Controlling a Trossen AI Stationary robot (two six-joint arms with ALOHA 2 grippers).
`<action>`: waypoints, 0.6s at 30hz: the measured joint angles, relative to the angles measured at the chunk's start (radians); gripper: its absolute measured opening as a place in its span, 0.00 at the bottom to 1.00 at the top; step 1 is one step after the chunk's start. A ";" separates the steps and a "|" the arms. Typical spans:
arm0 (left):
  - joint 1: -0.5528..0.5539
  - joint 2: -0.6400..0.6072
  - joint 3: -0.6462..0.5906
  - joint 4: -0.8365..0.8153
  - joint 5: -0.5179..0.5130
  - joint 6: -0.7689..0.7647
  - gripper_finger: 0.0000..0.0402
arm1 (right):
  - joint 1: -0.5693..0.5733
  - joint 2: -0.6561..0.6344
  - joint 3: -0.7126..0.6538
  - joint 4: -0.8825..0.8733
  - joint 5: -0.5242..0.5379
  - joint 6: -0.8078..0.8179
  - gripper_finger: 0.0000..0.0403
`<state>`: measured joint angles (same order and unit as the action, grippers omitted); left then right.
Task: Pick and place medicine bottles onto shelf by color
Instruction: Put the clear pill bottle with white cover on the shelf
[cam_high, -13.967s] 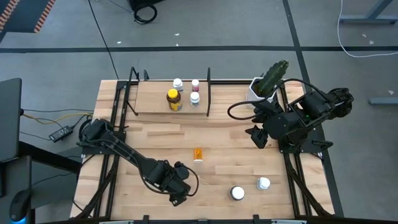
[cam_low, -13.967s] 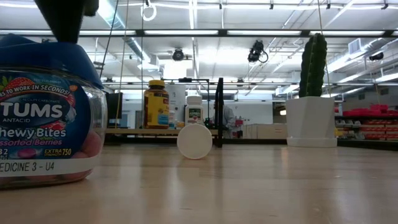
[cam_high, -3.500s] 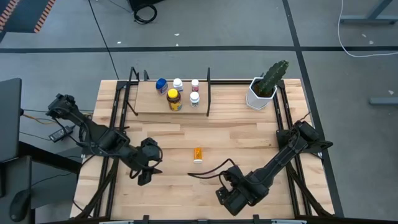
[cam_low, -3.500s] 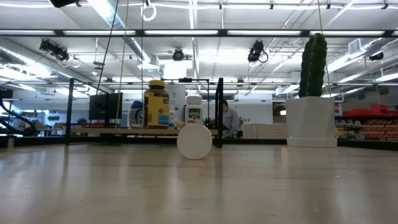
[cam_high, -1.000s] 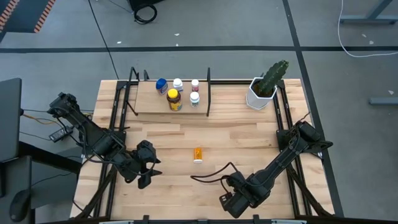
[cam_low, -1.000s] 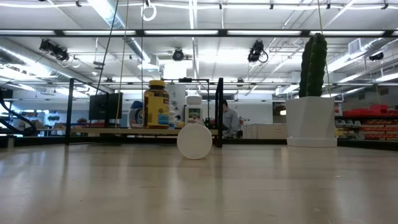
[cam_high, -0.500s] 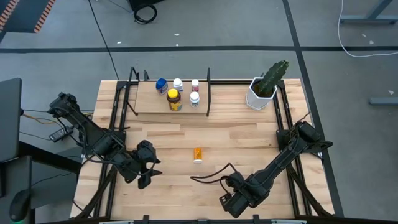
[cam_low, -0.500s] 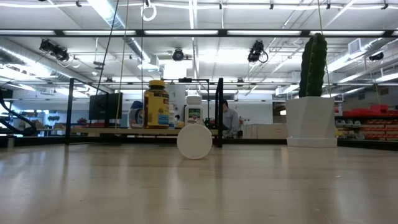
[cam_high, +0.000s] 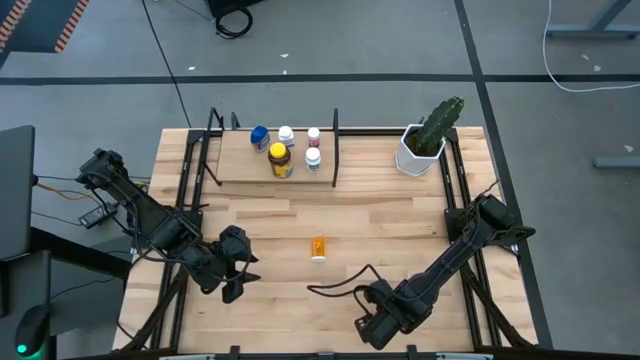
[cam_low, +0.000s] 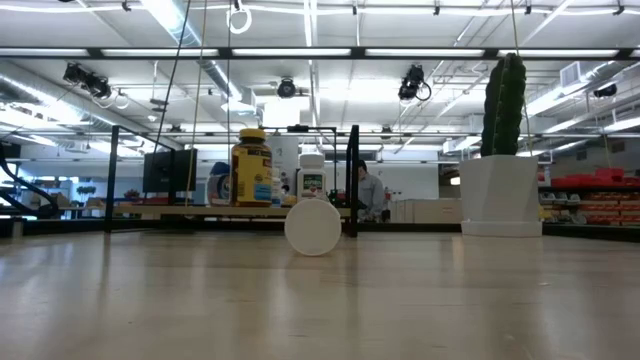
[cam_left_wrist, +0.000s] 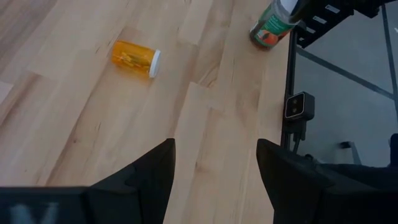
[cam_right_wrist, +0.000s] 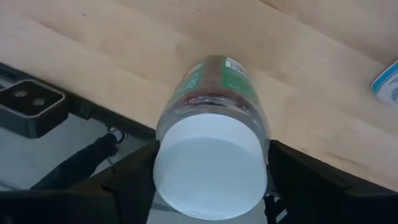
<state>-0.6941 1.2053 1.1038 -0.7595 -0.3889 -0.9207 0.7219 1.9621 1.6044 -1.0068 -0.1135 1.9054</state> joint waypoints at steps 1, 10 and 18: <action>0.000 0.000 0.000 0.000 0.000 0.001 0.58 | 0.000 0.000 0.004 0.001 0.000 -0.003 0.71; 0.004 -0.001 0.000 0.000 0.000 0.013 0.58 | -0.058 0.001 0.057 -0.003 0.057 -0.087 0.60; 0.004 -0.024 0.001 -0.001 0.000 0.010 0.57 | -0.249 0.001 0.071 0.000 0.052 -0.365 0.61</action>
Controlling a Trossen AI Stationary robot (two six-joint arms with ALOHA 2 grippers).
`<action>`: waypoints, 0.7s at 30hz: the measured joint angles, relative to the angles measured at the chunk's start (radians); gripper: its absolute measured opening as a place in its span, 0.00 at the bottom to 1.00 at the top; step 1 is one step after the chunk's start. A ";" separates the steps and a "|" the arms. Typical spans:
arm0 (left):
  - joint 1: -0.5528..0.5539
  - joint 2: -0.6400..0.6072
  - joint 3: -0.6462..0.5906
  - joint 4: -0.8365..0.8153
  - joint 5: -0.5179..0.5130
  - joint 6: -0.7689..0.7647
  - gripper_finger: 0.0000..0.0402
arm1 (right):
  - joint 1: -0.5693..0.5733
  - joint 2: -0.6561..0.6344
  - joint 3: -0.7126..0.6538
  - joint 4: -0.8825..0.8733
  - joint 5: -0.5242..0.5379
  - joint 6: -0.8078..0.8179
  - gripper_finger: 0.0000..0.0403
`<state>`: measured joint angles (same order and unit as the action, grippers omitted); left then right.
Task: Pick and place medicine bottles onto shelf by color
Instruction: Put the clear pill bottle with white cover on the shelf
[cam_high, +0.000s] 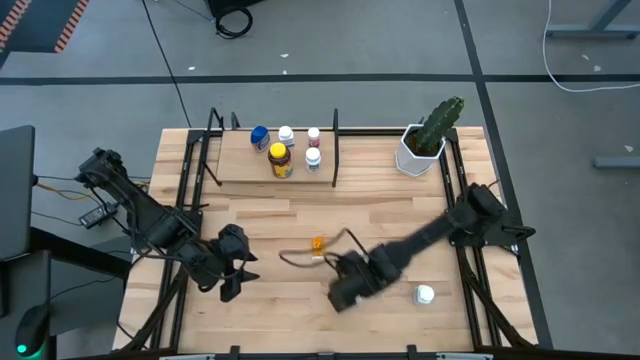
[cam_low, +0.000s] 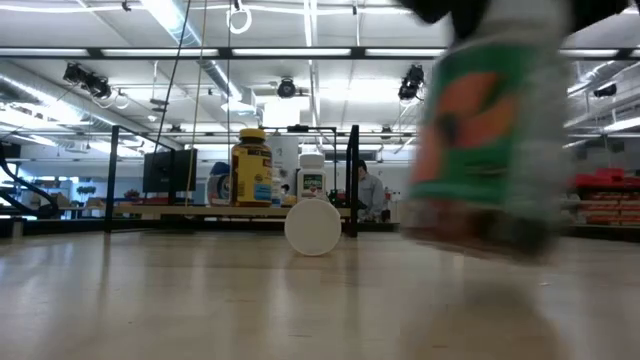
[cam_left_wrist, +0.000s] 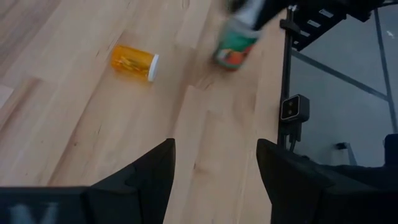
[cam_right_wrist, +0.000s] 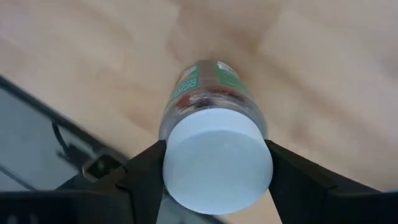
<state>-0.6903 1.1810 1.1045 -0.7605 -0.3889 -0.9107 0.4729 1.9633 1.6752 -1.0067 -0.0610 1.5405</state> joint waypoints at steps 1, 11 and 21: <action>0.000 -0.006 0.000 0.000 0.000 0.000 0.57 | -0.030 0.000 0.000 0.000 -0.012 -0.046 0.61; 0.000 -0.059 0.000 -0.025 0.000 -0.023 0.57 | -0.286 0.000 0.000 -0.166 -0.063 -0.425 0.61; 0.045 -0.058 0.000 -0.023 -0.025 -0.055 0.57 | -0.440 0.000 0.000 -0.062 0.019 -0.740 0.61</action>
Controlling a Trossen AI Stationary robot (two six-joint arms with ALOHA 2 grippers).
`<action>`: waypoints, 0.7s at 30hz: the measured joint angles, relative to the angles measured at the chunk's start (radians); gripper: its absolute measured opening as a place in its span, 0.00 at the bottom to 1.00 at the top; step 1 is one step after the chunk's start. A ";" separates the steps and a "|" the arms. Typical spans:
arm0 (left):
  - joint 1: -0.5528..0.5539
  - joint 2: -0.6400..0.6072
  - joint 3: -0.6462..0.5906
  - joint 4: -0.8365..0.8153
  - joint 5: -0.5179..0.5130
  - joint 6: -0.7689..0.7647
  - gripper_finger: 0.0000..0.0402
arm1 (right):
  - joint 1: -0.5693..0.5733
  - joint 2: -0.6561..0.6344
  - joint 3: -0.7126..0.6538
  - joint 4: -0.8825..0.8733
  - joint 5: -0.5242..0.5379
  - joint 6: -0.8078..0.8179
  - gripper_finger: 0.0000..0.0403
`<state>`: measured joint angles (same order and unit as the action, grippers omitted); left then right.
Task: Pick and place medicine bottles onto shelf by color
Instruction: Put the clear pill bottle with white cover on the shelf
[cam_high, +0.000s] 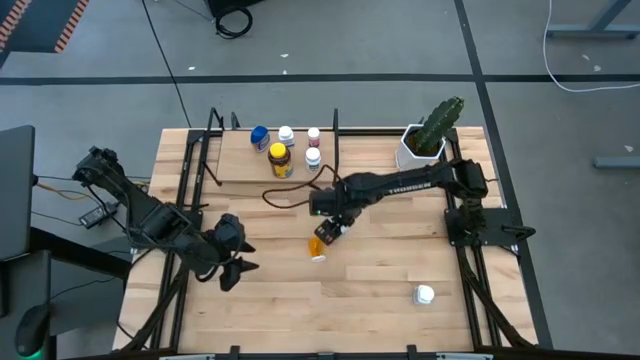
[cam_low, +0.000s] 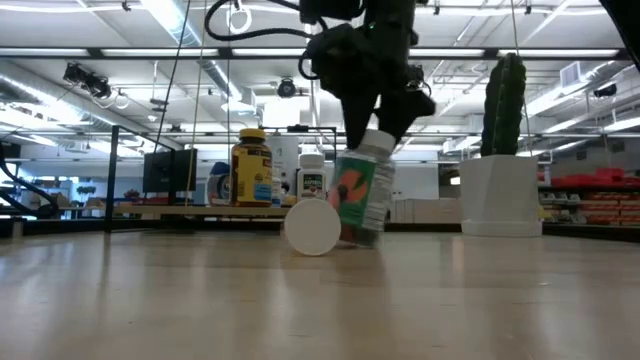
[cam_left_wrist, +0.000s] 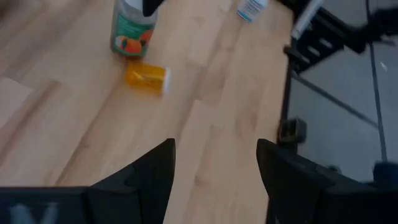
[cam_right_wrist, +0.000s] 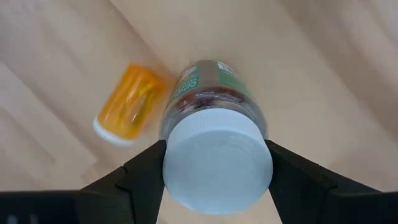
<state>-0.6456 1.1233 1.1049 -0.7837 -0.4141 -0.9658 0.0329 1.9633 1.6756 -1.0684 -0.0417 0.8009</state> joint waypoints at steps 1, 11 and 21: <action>0.013 0.000 0.000 0.000 -0.006 -0.006 0.57 | -0.013 0.000 0.000 0.010 0.003 -0.028 0.61; 0.227 0.000 0.000 0.003 -0.014 -0.011 0.58 | -0.105 0.000 0.000 0.135 0.016 -0.280 0.62; 0.376 0.002 0.000 0.045 -0.014 -0.007 0.58 | -0.135 0.000 0.000 0.118 0.016 -0.433 0.62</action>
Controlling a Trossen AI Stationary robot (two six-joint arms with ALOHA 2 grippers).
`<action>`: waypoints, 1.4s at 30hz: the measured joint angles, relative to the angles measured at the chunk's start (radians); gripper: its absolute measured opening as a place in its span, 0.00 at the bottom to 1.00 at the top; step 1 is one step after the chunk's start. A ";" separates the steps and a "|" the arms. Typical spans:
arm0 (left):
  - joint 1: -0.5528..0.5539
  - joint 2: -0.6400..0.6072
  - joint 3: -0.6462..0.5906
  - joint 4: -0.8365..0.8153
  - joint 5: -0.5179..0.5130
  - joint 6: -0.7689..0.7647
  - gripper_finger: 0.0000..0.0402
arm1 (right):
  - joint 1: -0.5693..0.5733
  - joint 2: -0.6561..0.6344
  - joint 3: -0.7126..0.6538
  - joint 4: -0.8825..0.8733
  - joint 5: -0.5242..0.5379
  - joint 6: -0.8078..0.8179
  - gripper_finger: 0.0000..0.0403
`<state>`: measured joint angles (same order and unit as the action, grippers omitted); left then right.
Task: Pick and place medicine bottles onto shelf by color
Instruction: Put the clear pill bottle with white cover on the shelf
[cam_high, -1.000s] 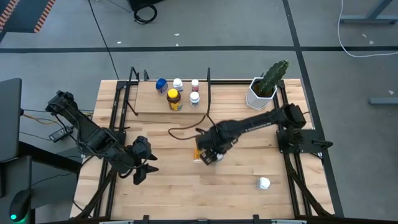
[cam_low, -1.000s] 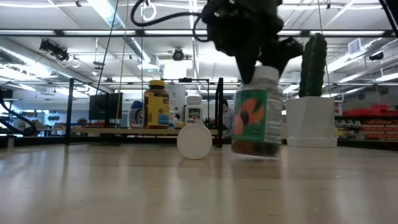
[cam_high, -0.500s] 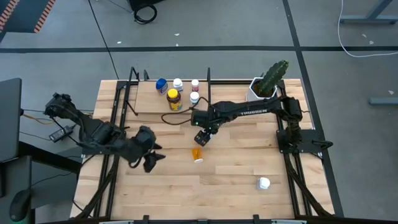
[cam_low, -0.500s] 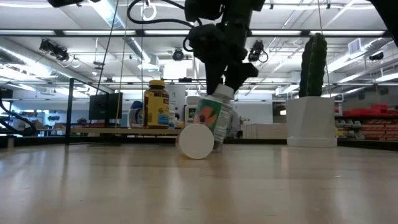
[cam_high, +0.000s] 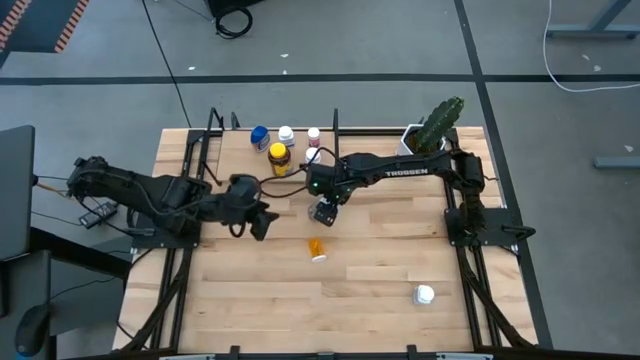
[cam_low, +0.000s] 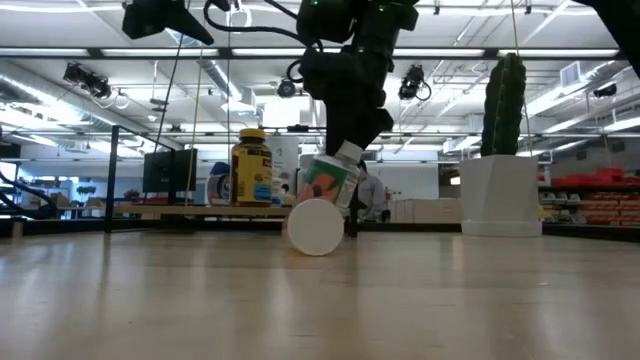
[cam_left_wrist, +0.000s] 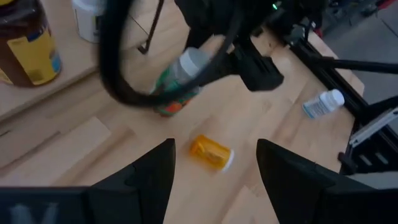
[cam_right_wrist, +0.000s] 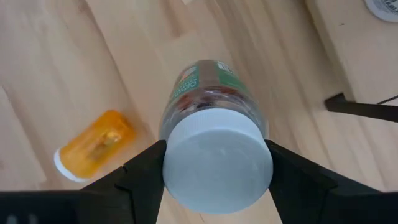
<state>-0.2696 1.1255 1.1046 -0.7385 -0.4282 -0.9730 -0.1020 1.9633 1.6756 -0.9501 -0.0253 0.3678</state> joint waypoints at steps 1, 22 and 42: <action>0.005 0.000 0.000 0.003 0.000 0.000 0.58 | -0.002 0.000 0.000 -0.005 -0.001 -0.012 0.62; 0.020 0.022 -0.001 0.069 0.003 0.209 0.69 | -0.001 -0.092 0.000 -0.070 -0.070 0.092 0.86; 0.281 0.349 -0.001 0.430 0.168 0.514 0.91 | 0.000 -0.590 0.001 -0.106 0.213 0.166 0.85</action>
<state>0.0117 1.4743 1.1034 -0.3080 -0.2605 -0.4591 -0.1017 1.3732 1.6768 -1.0564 0.1880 0.5337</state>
